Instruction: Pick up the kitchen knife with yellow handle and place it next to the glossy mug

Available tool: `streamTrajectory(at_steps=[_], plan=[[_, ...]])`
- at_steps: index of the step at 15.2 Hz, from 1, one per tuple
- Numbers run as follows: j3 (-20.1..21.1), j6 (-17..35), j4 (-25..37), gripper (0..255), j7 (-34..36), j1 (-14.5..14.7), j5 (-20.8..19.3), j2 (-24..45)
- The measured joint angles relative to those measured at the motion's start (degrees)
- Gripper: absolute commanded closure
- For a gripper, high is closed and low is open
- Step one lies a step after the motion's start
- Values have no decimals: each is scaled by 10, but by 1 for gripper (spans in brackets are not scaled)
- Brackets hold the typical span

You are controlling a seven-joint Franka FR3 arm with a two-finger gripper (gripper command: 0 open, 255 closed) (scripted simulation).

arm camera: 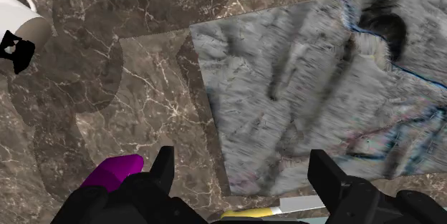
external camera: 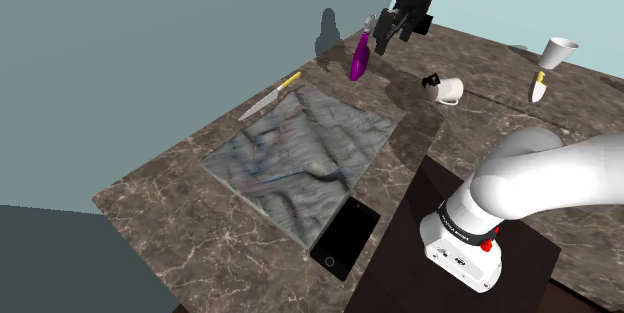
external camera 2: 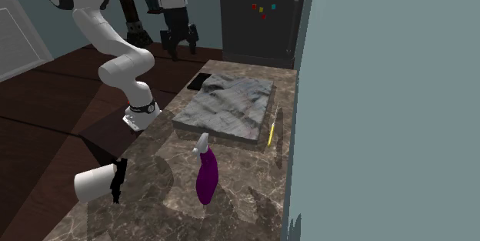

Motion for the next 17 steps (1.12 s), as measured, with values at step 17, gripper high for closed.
streamTrajectory(at_steps=[17], plan=[[209, 136, 80, 0, 485, -87, 4, 267]])
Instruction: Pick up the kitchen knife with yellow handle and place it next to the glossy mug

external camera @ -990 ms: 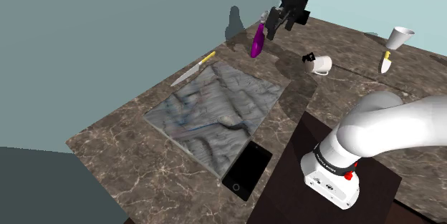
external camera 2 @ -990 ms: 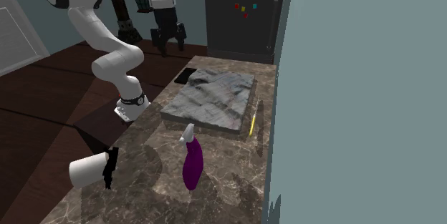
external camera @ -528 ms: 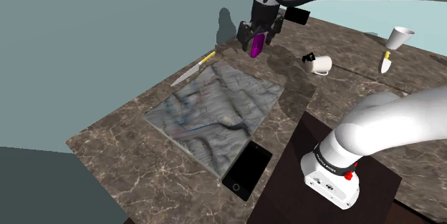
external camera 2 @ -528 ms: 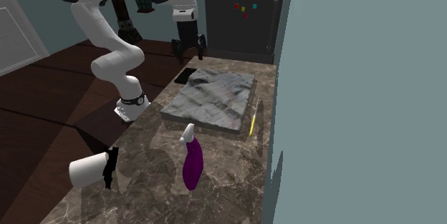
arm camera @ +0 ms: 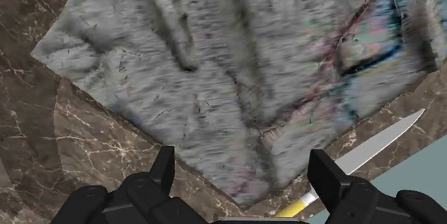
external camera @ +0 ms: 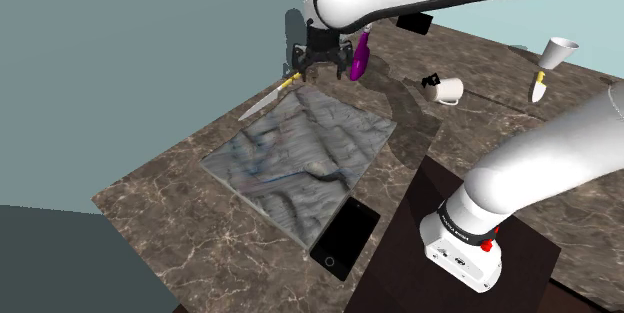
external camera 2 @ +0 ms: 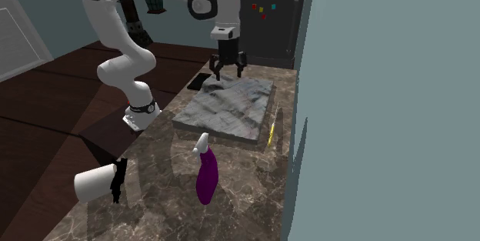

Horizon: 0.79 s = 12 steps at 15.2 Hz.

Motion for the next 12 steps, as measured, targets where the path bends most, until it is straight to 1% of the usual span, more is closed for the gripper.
streamTrajectory(at_steps=[3, 6, 9, 12], plan=[[31, 13, 52, 0, 108, -14, -33, 85], [43, 14, 111, 0, 207, -19, -73, 169], [41, 8, 174, 0, 300, -11, -111, 250], [29, 2, 231, 0, 380, 4, -137, 319]])
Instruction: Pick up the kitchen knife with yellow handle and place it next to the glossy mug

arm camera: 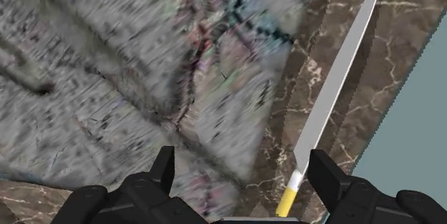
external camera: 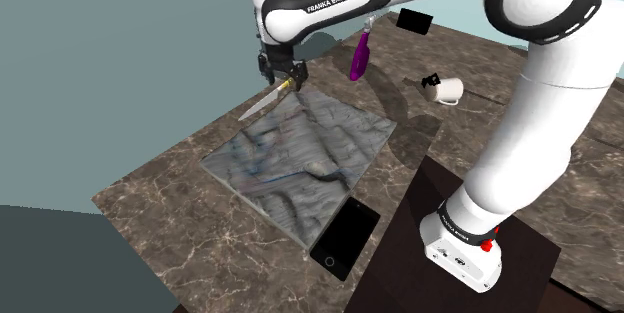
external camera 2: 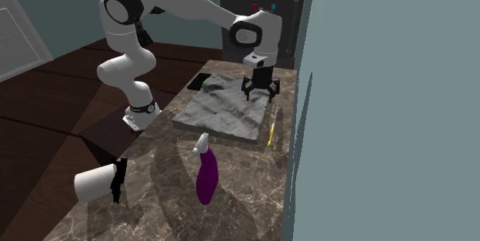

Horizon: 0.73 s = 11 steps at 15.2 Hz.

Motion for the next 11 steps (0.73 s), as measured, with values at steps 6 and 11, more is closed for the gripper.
streamTrajectory(at_steps=[6, 11], plan=[[-44, -31, 162, 0, 129, 40, -34, 154], [-58, -24, 198, 0, 162, 48, -39, 194]])
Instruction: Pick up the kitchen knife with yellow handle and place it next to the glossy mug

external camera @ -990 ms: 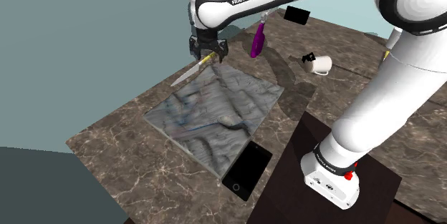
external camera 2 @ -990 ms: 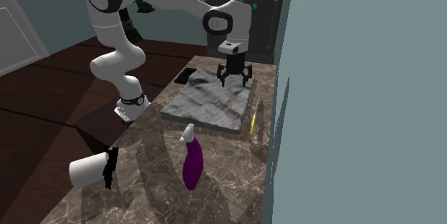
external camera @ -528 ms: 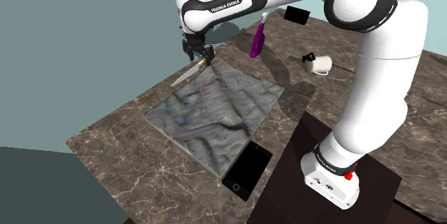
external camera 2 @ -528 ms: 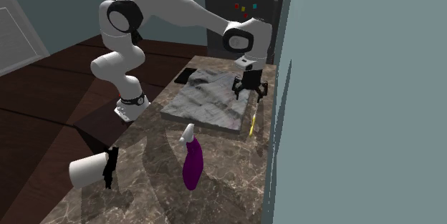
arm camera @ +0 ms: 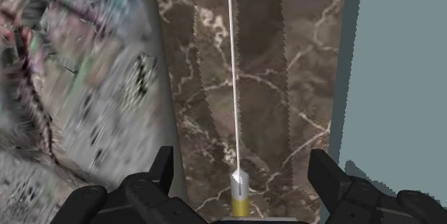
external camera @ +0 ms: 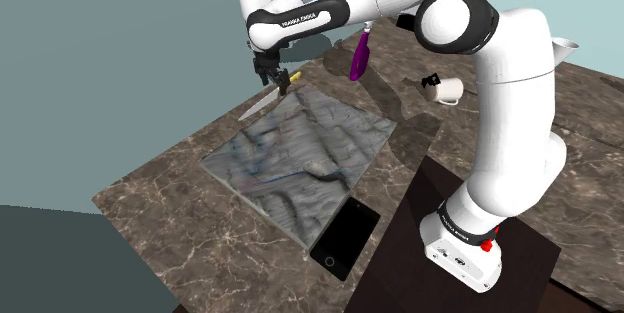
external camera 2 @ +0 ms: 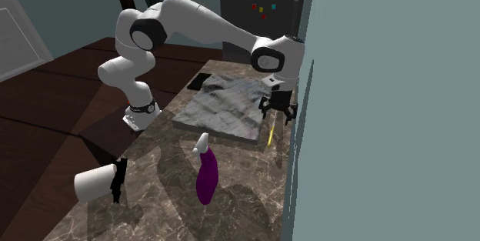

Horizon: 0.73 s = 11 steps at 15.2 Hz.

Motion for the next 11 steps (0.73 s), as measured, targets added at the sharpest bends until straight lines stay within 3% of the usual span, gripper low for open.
streamTrajectory(at_steps=[10, 11], plan=[[-5, 44, -12, 0, 5, -2, -8, 12], [-6, 40, -7, 255, 5, 0, -8, 16]])
